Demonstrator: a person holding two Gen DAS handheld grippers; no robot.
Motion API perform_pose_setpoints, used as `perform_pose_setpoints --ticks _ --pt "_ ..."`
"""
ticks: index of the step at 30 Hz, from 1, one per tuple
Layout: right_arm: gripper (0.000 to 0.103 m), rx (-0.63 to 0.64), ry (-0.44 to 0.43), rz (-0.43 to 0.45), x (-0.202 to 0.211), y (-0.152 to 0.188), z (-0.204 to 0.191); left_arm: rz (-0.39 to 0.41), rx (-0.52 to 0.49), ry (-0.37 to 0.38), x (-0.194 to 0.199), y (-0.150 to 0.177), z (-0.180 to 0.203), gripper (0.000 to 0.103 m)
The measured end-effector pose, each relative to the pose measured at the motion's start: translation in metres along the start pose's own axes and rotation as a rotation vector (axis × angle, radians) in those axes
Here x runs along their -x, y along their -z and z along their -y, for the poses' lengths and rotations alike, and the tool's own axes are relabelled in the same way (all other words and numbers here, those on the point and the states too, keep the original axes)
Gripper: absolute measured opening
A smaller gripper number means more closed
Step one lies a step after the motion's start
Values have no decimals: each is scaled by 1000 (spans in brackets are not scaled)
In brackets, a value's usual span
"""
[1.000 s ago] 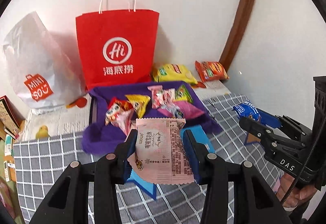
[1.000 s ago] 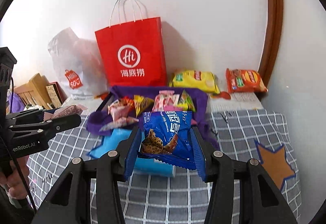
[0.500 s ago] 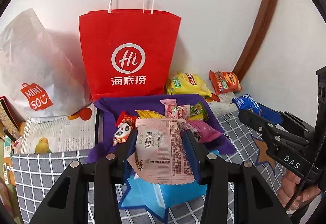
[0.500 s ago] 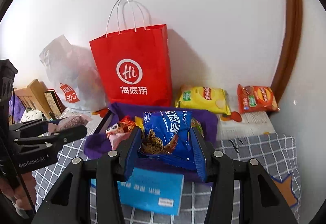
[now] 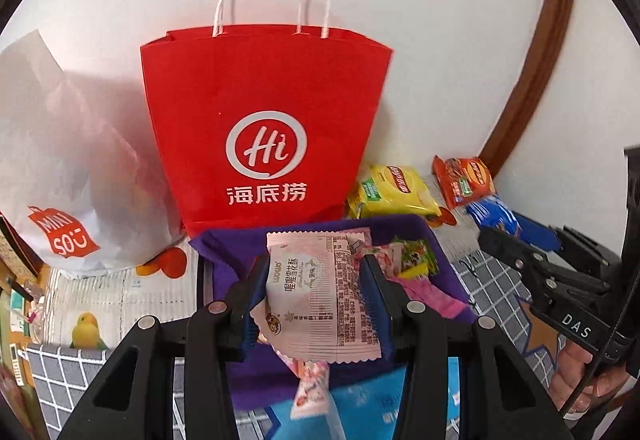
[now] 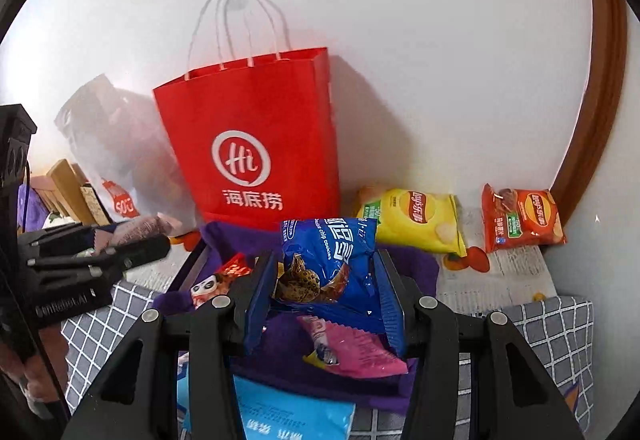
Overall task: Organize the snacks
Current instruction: 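Lower both packets onto the towel and open both tools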
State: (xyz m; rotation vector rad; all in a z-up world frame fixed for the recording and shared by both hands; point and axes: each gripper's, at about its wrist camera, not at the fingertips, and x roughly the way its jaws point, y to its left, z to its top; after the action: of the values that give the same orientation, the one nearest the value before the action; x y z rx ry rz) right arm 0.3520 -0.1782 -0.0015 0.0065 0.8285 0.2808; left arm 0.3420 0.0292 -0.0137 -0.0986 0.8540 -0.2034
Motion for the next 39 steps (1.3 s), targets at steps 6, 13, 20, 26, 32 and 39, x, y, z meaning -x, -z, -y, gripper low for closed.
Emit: perform_pose_setpoints --ticks 6,13,20,26,32,39 --pt "48 -48 24 -65 -30 4 23 -72 64 6 -35 5 -25 43" --pt "48 -72 44 -125 -54 9 41 -138 151 51 -54 7 -51 43" --pt "48 -46 41 -164 -68 16 34 -163 151 43 -65 10 -49 43" --pt "48 -14 24 -221 -85 24 24 -217 115 44 -84 16 -37 43" --pt "49 -26 29 -276 -99 30 26 -255 107 61 -95 22 -28 43" --pt "49 -17 32 -297 -106 32 25 -279 87 62 -103 27 -19 43"
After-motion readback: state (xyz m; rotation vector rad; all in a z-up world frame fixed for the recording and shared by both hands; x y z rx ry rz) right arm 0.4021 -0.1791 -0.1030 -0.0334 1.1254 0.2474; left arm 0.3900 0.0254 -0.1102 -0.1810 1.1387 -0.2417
